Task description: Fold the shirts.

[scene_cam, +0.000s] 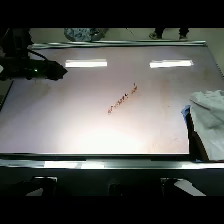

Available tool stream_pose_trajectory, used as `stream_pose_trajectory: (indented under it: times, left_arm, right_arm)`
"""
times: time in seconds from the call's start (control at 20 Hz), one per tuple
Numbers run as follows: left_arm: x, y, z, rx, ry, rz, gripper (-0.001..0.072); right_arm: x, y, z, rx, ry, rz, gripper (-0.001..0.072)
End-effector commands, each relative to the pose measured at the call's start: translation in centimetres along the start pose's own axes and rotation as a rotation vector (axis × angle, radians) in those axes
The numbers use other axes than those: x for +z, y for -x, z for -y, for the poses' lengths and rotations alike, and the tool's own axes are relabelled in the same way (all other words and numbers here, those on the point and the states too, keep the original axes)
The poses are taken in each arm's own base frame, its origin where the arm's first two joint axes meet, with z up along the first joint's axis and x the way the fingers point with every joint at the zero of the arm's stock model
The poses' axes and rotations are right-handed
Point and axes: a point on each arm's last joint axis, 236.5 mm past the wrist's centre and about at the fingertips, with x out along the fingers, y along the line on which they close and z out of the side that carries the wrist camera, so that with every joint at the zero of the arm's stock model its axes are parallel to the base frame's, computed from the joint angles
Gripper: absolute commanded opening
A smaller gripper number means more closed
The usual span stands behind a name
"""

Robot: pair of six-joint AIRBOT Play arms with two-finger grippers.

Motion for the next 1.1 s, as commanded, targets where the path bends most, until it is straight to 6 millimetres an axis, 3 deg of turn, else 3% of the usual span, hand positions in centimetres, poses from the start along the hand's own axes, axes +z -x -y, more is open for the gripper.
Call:
stream_pose_trajectory:
  times: [0.0, 0.05, 0.1, 0.15, 0.2, 0.25, 0.35, 0.4, 0.45, 0.5, 0.55, 0.6, 0.65, 0.7, 0.75, 0.8, 0.85, 0.9, 1.0, 1.05]
  left_arm:
    - [-0.1, 0.0, 0.0, -0.001, -0.001, -0.002, 0.0033]
    - [0.0, 0.0, 0.1, -0.002, -0.001, -0.002, 0.0034]
    - [-0.1, 0.0, 0.1, -0.002, -0.001, -0.002, 0.0034]
    - [0.0, 0.1, 0.2, -0.003, -0.002, 0.000, 0.0034]
    - [0.1, 0.4, 0.2, -0.003, -0.004, 0.006, 0.0034]
    - [0.6, 1.1, 0.4, -0.004, -0.009, 0.024, 0.0034]
    - [3.1, 3.7, 1.2, -0.004, -0.032, 0.105, 0.0033]
    - [5.1, 5.4, 1.5, 0.006, -0.052, 0.166, 0.0032]
    - [7.0, 7.2, 1.1, 0.049, -0.083, 0.228, 0.0031]
    - [8.4, 8.5, 0.0, 0.124, -0.116, 0.275, 0.0031]
    - [9.4, 9.4, -2.3, 0.244, -0.122, 0.307, 0.0031]
    - [9.4, 9.7, -5.0, 0.372, -0.134, 0.299, 0.0032]
    - [8.6, 9.1, -7.3, 0.463, -0.151, 0.243, 0.0033]
    - [6.6, 7.6, -8.9, 0.494, -0.134, 0.142, 0.0034]
    - [3.8, 5.8, -10.0, 0.502, -0.101, 0.012, 0.0043]
    - [-0.4, 4.1, -11.0, 0.505, -0.059, -0.163, 0.0133]
    - [-4.5, 2.7, -11.5, 0.499, -0.021, -0.325, 0.0283]
    - [-8.5, 1.4, -11.3, 0.471, 0.014, -0.456, 0.0388]
    - [-15.7, -0.3, -9.9, 0.398, 0.093, -0.608, 0.0398]
    - [-18.2, -0.7, -9.2, 0.375, 0.145, -0.625, 0.0398]
  right_arm:
    - [-9.9, -5.3, 3.7, -0.088, -0.061, -0.325, 0.0076]
    - [-11.9, -6.7, 4.4, -0.111, -0.079, -0.376, 0.0207]
    - [-12.7, -7.6, 5.0, -0.129, -0.079, -0.389, 0.0466]
    - [-12.5, -8.0, 5.3, -0.135, -0.052, -0.374, 0.0600]
    - [-10.8, -7.9, 6.1, -0.168, -0.021, -0.306, 0.0600]
    - [-7.8, -6.8, 6.1, -0.187, 0.009, -0.194, 0.0600]
    - [2.1, -1.1, 4.8, -0.230, 0.103, 0.198, 0.0600]
    - [8.3, 4.2, 2.6, -0.231, 0.148, 0.482, 0.0599]
    - [12.7, 9.9, -0.5, -0.211, 0.211, 0.730, 0.0598]
    - [15.5, 15.1, -4.1, -0.208, 0.297, 0.925, 0.0598]
    - [16.6, 17.8, -8.0, -0.205, 0.398, 1.012, 0.0595]
    - [16.5, 18.1, -11.9, -0.184, 0.499, 1.017, 0.0595]
    - [15.3, 15.9, -16.2, -0.120, 0.608, 0.944, 0.0595]
    - [12.7, 11.8, -20.2, -0.037, 0.703, 0.786, 0.0596]
    - [9.6, 7.5, -22.8, 0.021, 0.739, 0.594, 0.0598]
    - [6.0, 2.7, -24.5, 0.039, 0.750, 0.386, 0.0612]
    - [2.8, -1.3, -25.5, 0.028, 0.764, 0.219, 0.0611]
    - [-0.4, -4.9, -26.6, 0.029, 0.812, 0.085, 0.0610]
    - [-7.1, -11.3, -28.8, 0.067, 0.939, -0.108, 0.0609]
    - [-9.8, -13.4, -29.0, 0.070, 0.983, -0.178, 0.0610]
